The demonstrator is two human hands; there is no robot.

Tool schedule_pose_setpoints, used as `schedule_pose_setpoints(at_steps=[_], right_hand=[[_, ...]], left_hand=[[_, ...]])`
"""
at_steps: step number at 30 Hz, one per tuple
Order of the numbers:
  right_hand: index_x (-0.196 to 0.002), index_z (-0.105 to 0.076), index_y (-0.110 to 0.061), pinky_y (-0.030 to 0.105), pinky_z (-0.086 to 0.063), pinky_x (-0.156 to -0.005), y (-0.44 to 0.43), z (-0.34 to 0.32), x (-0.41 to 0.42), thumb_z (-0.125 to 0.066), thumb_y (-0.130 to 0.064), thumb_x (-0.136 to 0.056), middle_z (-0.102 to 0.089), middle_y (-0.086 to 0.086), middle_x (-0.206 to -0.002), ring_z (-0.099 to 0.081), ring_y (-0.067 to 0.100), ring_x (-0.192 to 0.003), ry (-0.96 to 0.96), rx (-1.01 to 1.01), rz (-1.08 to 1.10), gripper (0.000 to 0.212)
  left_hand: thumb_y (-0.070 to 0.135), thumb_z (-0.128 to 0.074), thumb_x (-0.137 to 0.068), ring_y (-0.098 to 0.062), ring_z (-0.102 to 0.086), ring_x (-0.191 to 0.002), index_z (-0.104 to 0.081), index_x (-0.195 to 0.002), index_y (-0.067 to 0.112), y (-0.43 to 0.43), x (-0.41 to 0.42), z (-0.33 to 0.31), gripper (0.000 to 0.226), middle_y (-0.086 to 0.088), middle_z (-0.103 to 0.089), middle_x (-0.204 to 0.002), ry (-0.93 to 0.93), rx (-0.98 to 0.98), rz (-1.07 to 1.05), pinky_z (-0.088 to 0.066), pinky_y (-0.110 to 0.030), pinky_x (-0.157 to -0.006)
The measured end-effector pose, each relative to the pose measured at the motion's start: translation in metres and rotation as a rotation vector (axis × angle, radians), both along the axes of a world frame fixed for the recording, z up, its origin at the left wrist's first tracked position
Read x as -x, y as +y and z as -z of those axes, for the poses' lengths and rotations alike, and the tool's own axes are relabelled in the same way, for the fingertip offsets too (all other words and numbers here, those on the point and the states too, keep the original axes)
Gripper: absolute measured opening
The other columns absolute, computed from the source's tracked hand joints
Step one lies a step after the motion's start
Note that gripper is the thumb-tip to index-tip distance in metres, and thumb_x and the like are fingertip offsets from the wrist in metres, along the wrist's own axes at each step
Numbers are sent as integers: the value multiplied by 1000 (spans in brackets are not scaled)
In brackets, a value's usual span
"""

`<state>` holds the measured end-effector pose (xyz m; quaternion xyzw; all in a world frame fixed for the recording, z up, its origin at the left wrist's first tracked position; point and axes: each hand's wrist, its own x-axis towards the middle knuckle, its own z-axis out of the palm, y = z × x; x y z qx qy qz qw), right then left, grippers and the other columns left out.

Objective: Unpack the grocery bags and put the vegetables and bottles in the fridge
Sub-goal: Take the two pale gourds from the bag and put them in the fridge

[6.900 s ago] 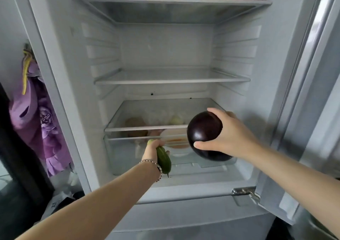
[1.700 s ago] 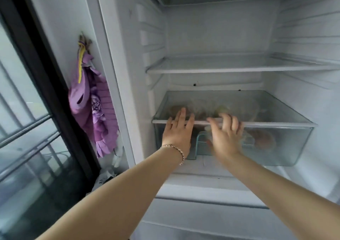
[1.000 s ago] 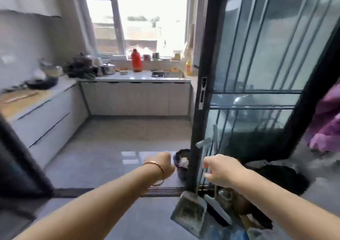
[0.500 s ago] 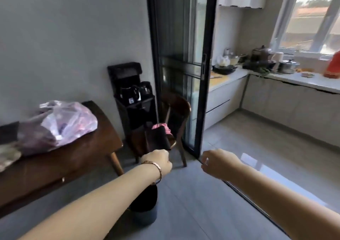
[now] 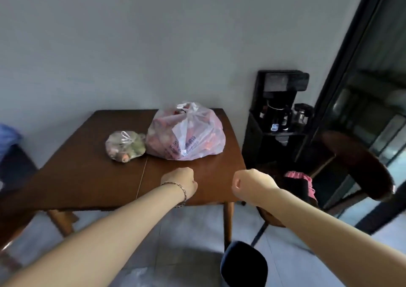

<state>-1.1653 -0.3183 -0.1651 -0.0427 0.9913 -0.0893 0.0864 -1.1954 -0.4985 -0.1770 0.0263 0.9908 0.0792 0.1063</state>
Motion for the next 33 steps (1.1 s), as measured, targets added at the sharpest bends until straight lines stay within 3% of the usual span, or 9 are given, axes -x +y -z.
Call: schedule_pose_setpoints(at_steps=[6, 11, 14, 17, 20, 25, 30, 33], right_hand=[[-102, -61, -17, 29, -44, -70, -60, 15, 141, -40, -23, -92, -64, 2, -104, -59, 22, -89, -31, -10, -161, 24], [-118, -59, -19, 34, -46, -89, -127, 23, 228, -42, -28, -95, -58, 6, -121, -57, 27, -110, -66, 8, -240, 30], [-118, -59, -17, 33, -46, -87, -167, 34, 270, -41, -27, -96, -58, 7, -119, -57, 29, -109, -66, 8, -257, 29], [-112, -61, -17, 30, -45, -78, -205, 47, 313, -44, -21, -94, -62, 5, -113, -60, 26, -103, -43, 34, -253, 25], [-112, -62, -17, 30, -48, -80, -243, 59, 353, -44, -29, -96, -64, 3, -111, -62, 23, -101, -55, 114, -222, 27], [-114, -61, -15, 36, -50, -88, -300, 70, 409, -45, -29, -96, -62, 5, -114, -59, 26, -106, -150, 184, -169, 28], [-109, -62, -20, 33, -49, -83, -330, 92, 440, -44, -27, -93, -65, 3, -105, -61, 25, -98, -212, 220, -118, 25], [-109, -61, -22, 31, -47, -79, -340, 104, 448, -43, -25, -92, -64, 0, -106, -61, 23, -98, -271, 198, -130, 24]], left_hand=[[29, -44, -92, -23, -59, -104, -60, -109, 20, -65, 102, 0, 25, -1, -62, -114, 21, -50, -208, -45, -31, -83], [25, -45, -92, -23, -60, -102, -62, -106, 22, -126, 172, 14, 22, 0, -64, -110, 68, -60, -350, -42, -29, -82], [24, -46, -92, -24, -60, -101, -62, -106, 20, -165, 216, 33, 22, -1, -64, -110, 87, -80, -396, -45, -31, -80], [25, -45, -92, -26, -55, -108, -55, -122, 17, -208, 266, 51, 33, -4, -57, -121, 122, -28, -391, -46, -34, -85], [26, -52, -88, -27, -38, -126, -49, -126, 17, -255, 318, 67, 39, -5, -38, -141, 232, 78, -305, -39, -38, -99], [36, -56, -87, -28, -26, -136, -27, -141, 20, -307, 381, 97, 63, -7, -22, -149, -59, 151, -243, -35, -39, -104], [35, -55, -85, -27, -47, -118, -35, -138, 27, -328, 412, 138, 57, -9, -42, -132, -178, 109, -124, -46, -39, -95], [34, -55, -85, -25, -51, -108, -47, -124, 28, -330, 419, 158, 41, -6, -45, -123, -205, 109, -60, -48, -37, -88]])
